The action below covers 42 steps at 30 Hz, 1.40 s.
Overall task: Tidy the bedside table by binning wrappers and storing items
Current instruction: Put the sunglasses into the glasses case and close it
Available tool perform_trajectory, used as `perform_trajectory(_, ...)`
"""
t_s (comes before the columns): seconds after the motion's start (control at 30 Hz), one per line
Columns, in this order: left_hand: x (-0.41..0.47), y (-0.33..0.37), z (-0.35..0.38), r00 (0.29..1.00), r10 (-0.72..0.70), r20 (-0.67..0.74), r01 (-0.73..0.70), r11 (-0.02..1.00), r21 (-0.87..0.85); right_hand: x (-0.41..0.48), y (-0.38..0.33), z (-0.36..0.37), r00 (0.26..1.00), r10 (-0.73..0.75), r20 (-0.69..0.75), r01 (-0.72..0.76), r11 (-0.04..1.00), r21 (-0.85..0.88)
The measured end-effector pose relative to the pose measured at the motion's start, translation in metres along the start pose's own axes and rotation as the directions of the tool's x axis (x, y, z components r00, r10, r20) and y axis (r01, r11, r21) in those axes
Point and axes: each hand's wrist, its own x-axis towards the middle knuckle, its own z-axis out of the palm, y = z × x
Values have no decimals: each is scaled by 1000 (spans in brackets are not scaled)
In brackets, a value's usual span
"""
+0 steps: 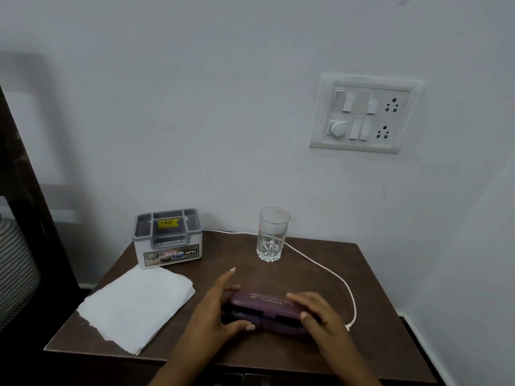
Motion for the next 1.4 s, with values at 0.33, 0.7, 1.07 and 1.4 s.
perform_trajectory(0.33, -1, -2, -1, 999, 1, -49, -1, 1000, 13, -4, -9, 4, 1000, 2, 18, 0, 991, -133)
perform_trajectory(0.7, 2, -5, -3, 998, 54, -18, -54, 998, 10, -4, -10, 3, 1000, -7, 27, 11, 989, -148)
perform_trajectory(1.07, 3, -7, -3, 988, 152, 1, -152, 987, 60, -1, -13, -2, 993, -43, 109, 68, 967, -245)
perform_trajectory(1.4, 8, -15, 1, 971, 239, 13, -238, 959, 153, 23, -14, -44, 956, 45, 291, 97, 886, -454)
